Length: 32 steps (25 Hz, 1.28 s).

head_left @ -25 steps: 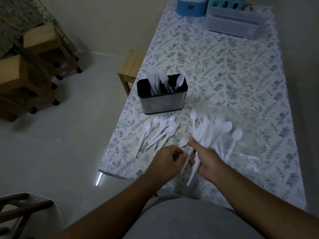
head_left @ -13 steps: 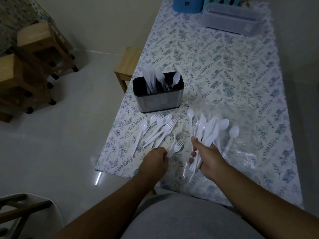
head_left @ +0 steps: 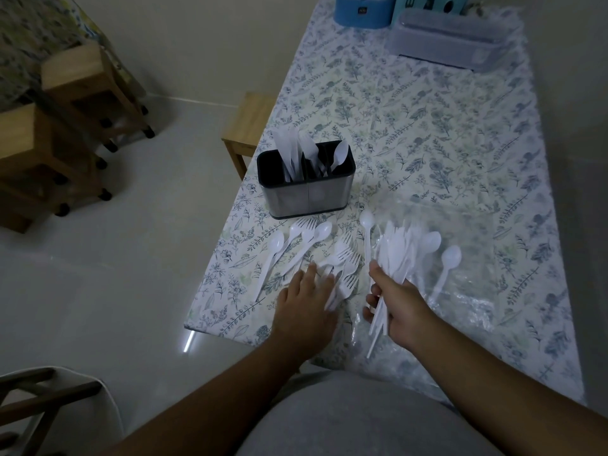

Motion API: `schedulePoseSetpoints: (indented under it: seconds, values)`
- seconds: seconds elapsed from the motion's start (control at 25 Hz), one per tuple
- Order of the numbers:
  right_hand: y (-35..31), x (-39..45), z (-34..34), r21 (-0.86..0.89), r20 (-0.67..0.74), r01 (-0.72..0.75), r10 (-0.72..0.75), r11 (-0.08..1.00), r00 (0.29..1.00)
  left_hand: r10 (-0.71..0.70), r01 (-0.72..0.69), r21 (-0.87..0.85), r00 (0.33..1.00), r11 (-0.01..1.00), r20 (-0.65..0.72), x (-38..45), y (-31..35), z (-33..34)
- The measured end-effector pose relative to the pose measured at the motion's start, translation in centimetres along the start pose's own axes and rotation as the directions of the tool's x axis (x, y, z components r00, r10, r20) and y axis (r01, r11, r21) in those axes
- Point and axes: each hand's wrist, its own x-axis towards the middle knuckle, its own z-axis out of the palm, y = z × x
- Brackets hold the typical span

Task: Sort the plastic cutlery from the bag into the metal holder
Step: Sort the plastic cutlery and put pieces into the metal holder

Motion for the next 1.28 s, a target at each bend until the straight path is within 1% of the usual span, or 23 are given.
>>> schedulePoseSetpoints:
  seconds: [0.12,0.2,0.24,0.28,0.32,0.36,0.4,0.44,0.48,0.52,0.56,0.6,0.64,0.72,0.76,0.8,0.84,0.88,0.96,1.04,1.12,1.2,1.28]
  values:
    - [-0.2,0.0,0.2,-0.016,0.005,-0.008,0.008,1.0,1.0,0.025,-0.024,0.021,0.999,0.999,-0.048,0.2,-0.3,-0.4]
    - [-0.3,-0.1,0.5,-0.008,-0.026,0.01,-0.01,1.0,1.0,-0.029,0.024,-0.06,0.996,0.998,-0.082,0.3,-0.3,-0.6]
    - [-0.5,-0.2,0.6,0.02,-0.044,0.026,-0.025,0.999,0.999,-0.083,0.063,-0.163,0.989,0.985,-0.122,0.2,0.0,-0.9]
    - [-0.9,-0.1,0.9,0.074,-0.055,0.053,-0.049,0.996,0.997,-0.169,0.11,-0.328,0.973,0.938,-0.158,0.1,0.5,-1.3]
    - [-1.5,-0.2,1.4,0.154,-0.054,0.088,-0.081,0.984,0.995,-0.286,0.16,-0.548,0.946,0.821,-0.152,0.1,1.1,-2.0]
    - [-2.4,-0.2,2.0,0.244,-0.051,0.132,-0.123,0.961,0.991,-0.421,0.243,-0.781,0.907,0.575,-0.028,0.3,2.0,-3.0]
    - [-3.5,-0.3,2.7,0.323,-0.051,0.178,-0.171,0.929,0.984,-0.5,0.34,-0.919,0.842,0.198,0.203,0.7,2.8,-4.2]
    - [-4.5,-0.6,3.5,0.381,-0.047,0.225,-0.224,0.897,0.974,-0.473,0.393,-0.901,0.768,-0.184,0.432,1.2,3.5,-5.3]
    - [-5.1,-1.1,4.5,0.413,-0.036,0.262,-0.271,0.872,0.962,-0.413,0.38,-0.803,0.709,-0.46,0.572,1.7,4.0,-6.1]
    - [-5.3,-1.8,5.6,0.403,-0.01,0.282,-0.304,0.87,0.953,-0.373,0.321,-0.718,0.684,-0.617,0.627,2.3,4.4,-6.6]
    - [-4.8,-2.6,6.5,0.343,0.035,0.293,-0.324,0.892,0.946,-0.36,0.252,-0.681,0.697,-0.687,0.621,2.7,4.9,-7.4]
    - [-4.0,-3.2,7.2,0.228,0.086,0.302,-0.328,0.926,0.941,-0.368,0.198,-0.684,0.721,-0.702,0.587,3.2,5.4,-7.9]
    - [-3.1,-3.8,7.6,0.087,0.124,0.314,-0.323,0.946,0.938,-0.373,0.179,-0.702,0.742,-0.689,0.556,3.5,5.8,-8.4]
    - [-2.4,-4.1,7.6,-0.12,0.12,0.342,-0.329,0.932,0.937,-0.403,0.199,-0.773,0.76,-0.602,0.509,3.6,6.5,-9.1]
    - [-2.8,-3.9,7.1,-0.183,0.116,0.354,-0.338,0.917,0.934,-0.425,0.216,-0.824,0.772,-0.524,0.473,3.5,6.2,-8.9]
    - [-3.3,-3.8,6.7,-0.206,0.138,0.366,-0.343,0.907,0.929,-0.451,0.223,-0.876,0.787,-0.428,0.42,3.3,5.8,-8.8]
    - [-3.7,-3.7,6.2,-0.218,0.184,0.382,-0.347,0.898,0.92,-0.458,0.212,-0.925,0.82,-0.315,0.344,3.1,5.3,-8.7]
    - [-3.8,-3.8,5.9,-0.242,0.231,0.399,-0.347,0.884,0.909,-0.429,0.185,-0.958,0.863,-0.22,0.266,2.8,4.7,-8.6]
    - [-3.2,-4.3,5.6,-0.325,0.286,0.42,-0.335,0.848,0.898,-0.31,0.167,-0.985,0.936,-0.036,0.17,2.2,3.9,-8.7]
    - [-2.3,-4.9,5.5,-0.378,0.29,0.388,-0.291,0.841,0.912,-0.268,0.129,-0.983,0.959,0.131,0.09,1.7,4.1,-8.8]
    - [-2.1,-5.0,5.6,-0.375,0.255,0.341,-0.258,0.862,0.932,-0.276,0.063,-0.969,0.961,0.24,-0.006,1.3,4.6,-8.6]
    - [-2.3,-4.8,5.7,-0.354,0.224,0.327,-0.26,0.876,0.939,-0.265,0.026,-0.954,0.962,0.299,-0.056,1.3,4.8,-8.6]
    - [-2.3,-4.6,5.6,-0.348,0.222,0.358,-0.295,0.866,0.929,-0.253,0.014,-0.939,0.964,0.344,-0.079,1.4,4.5,-8.9]
